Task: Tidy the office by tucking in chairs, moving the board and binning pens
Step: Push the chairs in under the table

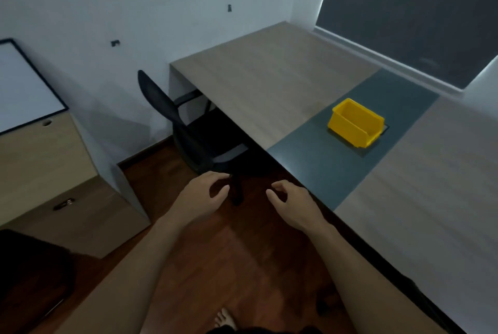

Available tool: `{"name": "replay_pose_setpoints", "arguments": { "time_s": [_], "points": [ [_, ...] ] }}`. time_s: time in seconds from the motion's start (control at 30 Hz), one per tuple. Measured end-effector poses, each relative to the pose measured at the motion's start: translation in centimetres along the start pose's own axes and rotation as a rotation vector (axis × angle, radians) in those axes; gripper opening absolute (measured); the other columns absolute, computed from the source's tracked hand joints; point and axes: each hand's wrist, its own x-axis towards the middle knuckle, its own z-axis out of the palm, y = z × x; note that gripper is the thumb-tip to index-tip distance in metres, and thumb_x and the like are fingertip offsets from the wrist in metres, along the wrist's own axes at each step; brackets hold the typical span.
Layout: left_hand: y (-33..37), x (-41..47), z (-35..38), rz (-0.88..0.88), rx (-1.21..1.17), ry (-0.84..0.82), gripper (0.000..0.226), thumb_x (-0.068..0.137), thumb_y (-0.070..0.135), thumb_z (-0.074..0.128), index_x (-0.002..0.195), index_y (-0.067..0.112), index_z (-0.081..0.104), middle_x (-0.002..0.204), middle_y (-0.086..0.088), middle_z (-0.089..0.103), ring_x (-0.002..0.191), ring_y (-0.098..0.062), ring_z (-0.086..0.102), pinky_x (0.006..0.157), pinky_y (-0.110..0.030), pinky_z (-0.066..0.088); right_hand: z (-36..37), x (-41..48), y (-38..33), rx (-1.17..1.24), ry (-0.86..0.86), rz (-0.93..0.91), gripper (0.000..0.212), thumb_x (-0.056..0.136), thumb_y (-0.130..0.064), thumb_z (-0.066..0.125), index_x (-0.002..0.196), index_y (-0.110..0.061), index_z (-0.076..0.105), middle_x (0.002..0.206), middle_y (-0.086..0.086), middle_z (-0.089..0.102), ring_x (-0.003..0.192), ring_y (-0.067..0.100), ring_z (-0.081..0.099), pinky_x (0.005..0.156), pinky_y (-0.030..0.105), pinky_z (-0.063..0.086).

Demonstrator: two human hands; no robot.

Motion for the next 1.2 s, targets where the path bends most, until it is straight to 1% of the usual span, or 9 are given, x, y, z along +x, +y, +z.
{"name": "replay_pose_setpoints", "arguments": {
  "time_s": [0.17,0.37,0.5,0.63,0.8,0.93,1.0,1.1,1.2],
  "points": [
    [-5.2,1.6,-4.2,-0.046,-0.01,0.012,0.054,0.101,0.062,0.047,0.142,0.031,0.065,0.138,0.014,0.066,0.125,-0.003,0.061,0.107,-0.033,0.052,2.5,4.2,-4.2,0.0,-0.036,-0.027,0.06,0.106,-0.067,0.052,0.15,-0.028,0.06,0.148,-0.008,0.066,0.135,0.012,0.061,0.112,0.04,0.054],
    [-9.6,5.3,-7.5,-0.08,-0.011,0.053,0.041,0.107,0.046,0.056,0.142,0.028,0.065,0.137,0.012,0.066,0.124,-0.004,0.059,0.106,-0.028,0.047,4.0,10.8,-7.4,0.005,-0.06,-0.058,0.06,0.106,-0.067,0.052,0.151,-0.028,0.06,0.149,-0.009,0.065,0.137,0.012,0.06,0.112,0.039,0.054],
    [-12.6,9.2,-9.3,-0.101,-0.001,0.067,0.039,0.108,0.044,0.057,0.142,0.028,0.065,0.139,0.01,0.066,0.126,-0.006,0.06,0.106,-0.026,0.045,5.0,17.0,-9.1,0.031,-0.068,-0.082,0.059,0.106,-0.068,0.052,0.148,-0.028,0.061,0.145,-0.01,0.066,0.134,0.011,0.062,0.109,0.035,0.055],
    [-15.3,12.9,-11.5,-0.126,0.018,0.082,0.04,0.108,0.048,0.054,0.142,0.031,0.064,0.141,0.013,0.065,0.128,-0.005,0.059,0.107,-0.026,0.045,5.7,23.3,-11.2,0.066,-0.115,-0.102,0.059,0.104,-0.069,0.052,0.146,-0.027,0.063,0.141,-0.011,0.068,0.132,0.012,0.063,0.108,0.038,0.057],
    [-18.2,17.8,-14.7,-0.178,0.052,0.11,0.038,0.108,0.045,0.056,0.141,0.029,0.065,0.138,0.013,0.065,0.125,-0.003,0.058,0.106,-0.025,0.045,6.4,30.5,-14.4,0.08,-0.176,-0.152,0.06,0.106,-0.064,0.056,0.148,-0.022,0.062,0.146,-0.005,0.068,0.134,0.014,0.063,0.111,0.039,0.056],
    [-20.5,21.2,-16.0,-0.239,0.08,0.124,0.038,0.108,0.039,0.058,0.143,0.026,0.064,0.139,0.013,0.062,0.123,0.003,0.051,0.099,-0.004,0.031,7.3,35.5,-16.2,0.041,-0.228,-0.189,0.061,0.106,-0.066,0.054,0.149,-0.024,0.061,0.147,-0.006,0.066,0.134,0.015,0.062,0.108,0.039,0.056],
    [-21.6,22.7,-16.4,-0.237,0.101,0.098,0.04,0.108,0.038,0.059,0.145,0.024,0.063,0.144,0.01,0.062,0.127,0.001,0.051,0.105,-0.009,0.033,7.9,37.4,-17.0,0.038,-0.24,-0.191,0.062,0.105,-0.068,0.053,0.148,-0.025,0.061,0.146,-0.006,0.067,0.133,0.015,0.063,0.107,0.04,0.057],
    [-24.0,24.8,-17.1,-0.217,0.119,0.03,0.052,0.104,0.055,0.05,0.147,0.028,0.061,0.152,0.009,0.058,0.14,-0.007,0.051,0.12,-0.032,0.041,9.1,39.4,-18.2,0.046,-0.255,-0.187,0.063,0.104,-0.07,0.052,0.148,-0.027,0.061,0.147,-0.007,0.066,0.134,0.015,0.063,0.109,0.041,0.056],
    [-26.8,27.5,-18.0,-0.196,0.171,-0.029,0.059,0.103,0.063,0.042,0.15,0.032,0.057,0.161,0.011,0.051,0.155,-0.01,0.035,0.127,-0.033,0.03,10.6,41.5,-19.6,0.021,-0.267,-0.175,0.062,0.103,-0.072,0.05,0.148,-0.03,0.061,0.146,-0.009,0.066,0.133,0.015,0.063,0.107,0.042,0.057]
  ]
}}
